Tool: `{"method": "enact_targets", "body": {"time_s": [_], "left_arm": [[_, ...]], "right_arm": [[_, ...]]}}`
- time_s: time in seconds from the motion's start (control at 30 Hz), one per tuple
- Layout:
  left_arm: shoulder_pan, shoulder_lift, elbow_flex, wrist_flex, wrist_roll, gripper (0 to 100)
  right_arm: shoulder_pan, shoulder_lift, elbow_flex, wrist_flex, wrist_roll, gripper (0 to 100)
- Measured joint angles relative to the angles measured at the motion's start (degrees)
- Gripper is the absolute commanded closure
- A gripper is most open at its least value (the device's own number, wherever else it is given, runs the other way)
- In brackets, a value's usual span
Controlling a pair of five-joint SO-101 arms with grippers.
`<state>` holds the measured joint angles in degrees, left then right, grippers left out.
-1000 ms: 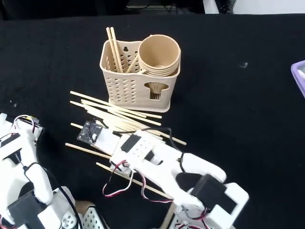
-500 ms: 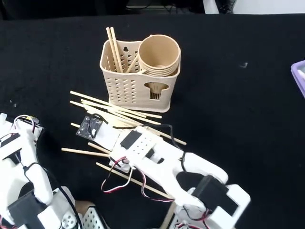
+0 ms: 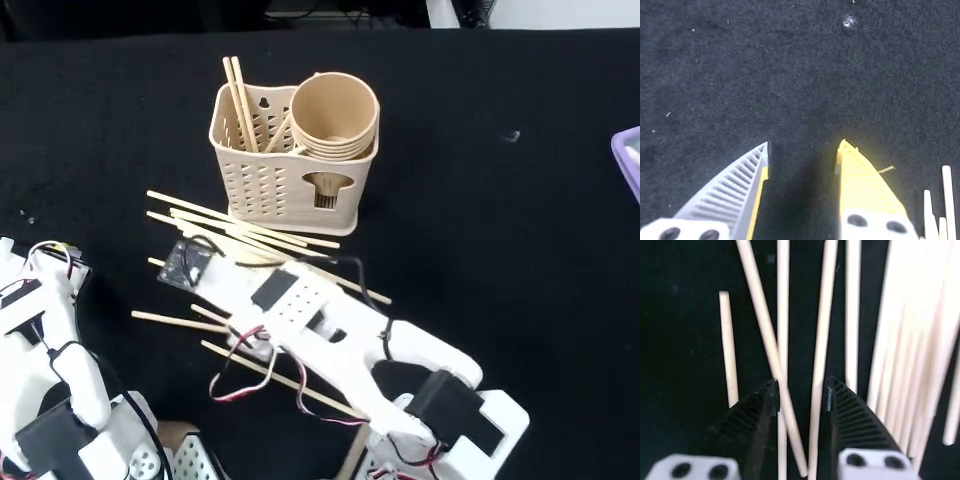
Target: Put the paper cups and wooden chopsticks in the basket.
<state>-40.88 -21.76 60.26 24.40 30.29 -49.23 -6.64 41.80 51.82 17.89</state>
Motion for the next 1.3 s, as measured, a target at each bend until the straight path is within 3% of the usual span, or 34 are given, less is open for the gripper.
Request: {"method": "enact_targets", "body": {"time_s": [0.2, 0.57, 0.63, 0.73, 0.83, 1.2, 1.3], "left_arm": [[0.0, 0.0, 0.0, 0.0, 0.0, 78], [0.0, 0.0, 0.0, 0.0, 0.0, 78], [0.0, 0.0, 0.0, 0.0, 0.0, 78], [0.0, 0.0, 0.0, 0.0, 0.0, 78], [0.0, 0.0, 0.0, 0.0, 0.0, 78], [0.0, 0.0, 0.0, 0.0, 0.0, 78], [0.0, 0.0, 0.0, 0.0, 0.0, 78]], "right_arm": [[0.0, 0.0, -0.8, -6.0, -4.7, 84.2], [-5.2, 9.9, -3.1, -8.7, -4.9, 84.4], [-5.2, 12.0, -4.9, -8.6, -4.9, 87.4], [-5.1, 13.2, -6.2, -8.5, -4.9, 99.5], [-4.9, 13.2, -6.8, -8.5, -4.9, 99.1], [-5.3, 0.3, -6.7, -1.3, -4.8, 98.8], [-2.4, -3.1, -6.7, -0.3, -4.8, 98.8]]}}
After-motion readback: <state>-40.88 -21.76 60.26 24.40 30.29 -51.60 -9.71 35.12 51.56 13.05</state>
